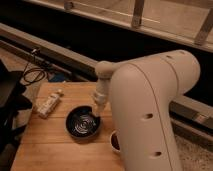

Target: Push the ceramic bowl across the table

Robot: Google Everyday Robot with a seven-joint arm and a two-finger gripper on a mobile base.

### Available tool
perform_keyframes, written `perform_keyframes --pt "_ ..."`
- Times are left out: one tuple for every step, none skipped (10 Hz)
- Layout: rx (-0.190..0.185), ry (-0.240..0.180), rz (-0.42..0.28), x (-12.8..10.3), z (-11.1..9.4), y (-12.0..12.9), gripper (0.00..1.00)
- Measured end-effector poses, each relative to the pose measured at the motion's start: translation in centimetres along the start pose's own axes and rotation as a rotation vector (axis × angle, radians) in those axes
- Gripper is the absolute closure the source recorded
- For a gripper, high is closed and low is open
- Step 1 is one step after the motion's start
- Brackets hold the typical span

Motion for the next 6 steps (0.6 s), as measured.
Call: perform_keyframes --pt "-0.004 -0.003 0.02 0.8 -0.1 -1.4 0.97" --pt "-0.016 0.002 0.054 1.6 0.4 -2.9 0.97" --pt "-0.043 0.019 0.092 2.4 1.6 -4.0 0.97" --pt "-0.077 0.042 0.141 3.5 3.2 -5.2 0.97" --pt "-0.103 0.063 0.183 4.3 4.2 -5.8 0.97" --pt "-0.12 0.093 0.212 4.9 5.0 -6.1 0.97"
